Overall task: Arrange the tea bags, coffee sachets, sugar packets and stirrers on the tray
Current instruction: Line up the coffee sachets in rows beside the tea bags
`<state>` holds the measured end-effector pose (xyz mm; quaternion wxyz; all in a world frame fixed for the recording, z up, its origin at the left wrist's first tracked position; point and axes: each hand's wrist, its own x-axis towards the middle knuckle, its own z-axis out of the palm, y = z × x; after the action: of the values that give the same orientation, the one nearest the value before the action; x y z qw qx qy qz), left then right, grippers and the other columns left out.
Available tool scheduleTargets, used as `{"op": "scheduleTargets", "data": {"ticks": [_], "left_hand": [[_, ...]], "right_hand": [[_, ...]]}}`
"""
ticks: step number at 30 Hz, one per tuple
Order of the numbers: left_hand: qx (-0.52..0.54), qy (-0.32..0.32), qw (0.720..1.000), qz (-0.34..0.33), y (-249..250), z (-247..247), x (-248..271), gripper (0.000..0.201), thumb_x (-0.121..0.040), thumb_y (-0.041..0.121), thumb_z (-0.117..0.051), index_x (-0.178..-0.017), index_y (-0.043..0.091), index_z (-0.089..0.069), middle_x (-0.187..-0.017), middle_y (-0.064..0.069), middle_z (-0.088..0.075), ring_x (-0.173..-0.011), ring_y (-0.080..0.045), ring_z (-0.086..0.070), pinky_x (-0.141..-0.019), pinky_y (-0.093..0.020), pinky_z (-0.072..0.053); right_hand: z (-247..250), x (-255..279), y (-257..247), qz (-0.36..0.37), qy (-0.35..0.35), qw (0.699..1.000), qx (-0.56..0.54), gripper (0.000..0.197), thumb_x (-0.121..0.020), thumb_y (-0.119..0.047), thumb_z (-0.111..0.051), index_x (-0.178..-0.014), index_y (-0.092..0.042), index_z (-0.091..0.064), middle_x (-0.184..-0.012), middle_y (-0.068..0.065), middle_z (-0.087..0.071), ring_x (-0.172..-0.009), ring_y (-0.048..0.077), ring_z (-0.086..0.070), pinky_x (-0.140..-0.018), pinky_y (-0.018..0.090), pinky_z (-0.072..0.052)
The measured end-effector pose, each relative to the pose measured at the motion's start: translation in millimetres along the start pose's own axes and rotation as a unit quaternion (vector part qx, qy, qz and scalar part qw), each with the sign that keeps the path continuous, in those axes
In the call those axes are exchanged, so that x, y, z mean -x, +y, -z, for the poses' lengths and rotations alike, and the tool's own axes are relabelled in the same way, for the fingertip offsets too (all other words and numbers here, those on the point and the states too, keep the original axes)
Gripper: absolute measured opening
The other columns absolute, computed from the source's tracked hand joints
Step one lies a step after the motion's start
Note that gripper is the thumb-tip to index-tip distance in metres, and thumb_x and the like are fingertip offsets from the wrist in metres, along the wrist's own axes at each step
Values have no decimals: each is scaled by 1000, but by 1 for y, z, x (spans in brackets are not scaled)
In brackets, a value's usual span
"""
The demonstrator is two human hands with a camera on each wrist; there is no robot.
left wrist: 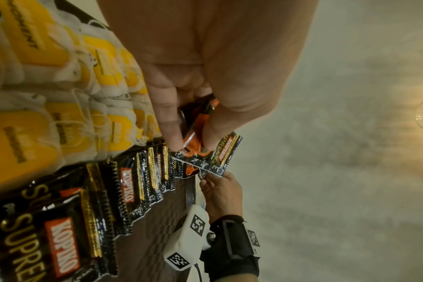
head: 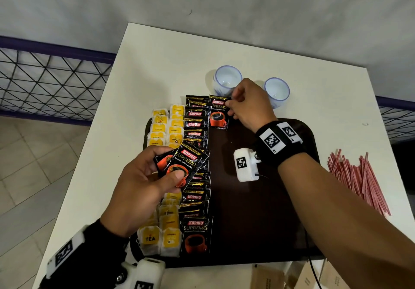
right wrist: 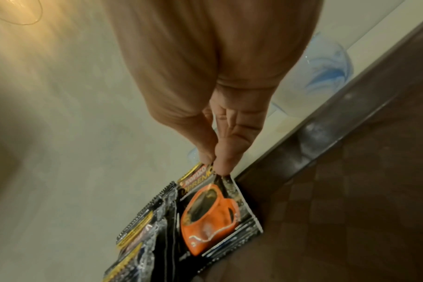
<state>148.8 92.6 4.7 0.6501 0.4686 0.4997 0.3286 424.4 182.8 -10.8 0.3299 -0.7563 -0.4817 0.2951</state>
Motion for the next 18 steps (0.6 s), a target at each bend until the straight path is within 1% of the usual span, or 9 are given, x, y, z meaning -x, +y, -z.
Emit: {"op": "scheduleTargets", "data": {"ticks": [3, 6, 9, 12, 13, 14, 15, 17, 18], "left_hand": [[16, 1, 1000, 5, 0, -2, -2, 37, -85, -7, -68, -106, 24, -66, -85, 3, -76, -82, -26, -75, -65, -36, -64], [54, -5, 998, 17, 1, -2, -4, 33, -90, -7, -59, -110, 18, -67, -94, -7, -76, -82, -30, -75, -67, -38, -63], [94, -11, 995, 29, 3, -3, -8, 29, -93, -7, -53, -114, 10, -64, -96, -14, -75, -82, -34, -74, -65, -36, -62], [113, -11, 993, 27, 8, -8, -13, 28, -91, -4, -56, -113, 11, -64, -98, -14, -75, -87, -33, -74, -69, -36, -62], [112, -12, 993, 25, 10, -10, -14, 27, -91, -3, -57, -113, 10, -64, -100, -15, -75, -90, -32, -74, -72, -37, -62], [107, -11, 994, 22, 12, -13, -16, 26, -92, -3, -58, -114, 9, -64, -101, -14, -75, -92, -32, -74, -75, -38, -62], [100, -8, 995, 17, 14, -16, -18, 25, -92, -2, -58, -114, 9, -64, -101, -13, -75, -94, -31, -74, -78, -39, -62], [69, 3, 998, 3, 16, -23, -21, 24, -93, 1, -61, -115, 9, -64, -100, -12, -76, -93, -30, -75, -78, -40, -61], [51, 10, 999, -6, 17, -27, -22, 23, -93, 2, -62, -114, 10, -65, -99, -11, -76, -92, -29, -75, -76, -39, -60]], "right_hand": [[-1, 1, 0, -9, 7, 999, -38, 31, -87, 5, -62, -78, -19, -44, -81, 0, -62, -58, 18, -66, -52, 30, -52], [0, 3, -1, -17, 11, 998, -56, 30, -87, 4, -63, -78, -19, -46, -78, 2, -62, -60, 19, -67, -54, 30, -54], [7, 10, -5, -21, 27, 997, -71, 28, -89, -2, -66, -81, -20, -46, -76, 2, -64, -61, 16, -67, -54, 25, -54], [16, 27, -13, -9, 40, 997, -67, 20, -92, -13, -67, -82, -20, -52, -77, 1, -64, -62, 14, -68, -50, 22, -51], [19, 35, -16, -8, 31, 996, -80, 16, -93, -14, -66, -83, -18, -55, -77, 2, -66, -62, 14, -68, -49, 22, -49], [21, 43, -19, -12, 8, 994, -109, 13, -94, -13, -65, -84, -16, -58, -78, 5, -68, -60, 14, -67, -48, 23, -47], [23, 53, -22, -21, -31, 987, -155, 11, -94, -11, -65, -84, -14, -61, -79, 8, -70, -59, 16, -66, -47, 23, -45], [23, 73, -28, -34, -122, 959, -254, 5, -90, -9, -69, -87, -10, -66, -77, 8, -69, -58, 21, -65, -45, 24, -43], [23, 82, -28, -24, -149, 949, -277, 6, -86, -9, -72, -89, -9, -66, -75, 7, -68, -58, 23, -64, -44, 25, -43]]}}
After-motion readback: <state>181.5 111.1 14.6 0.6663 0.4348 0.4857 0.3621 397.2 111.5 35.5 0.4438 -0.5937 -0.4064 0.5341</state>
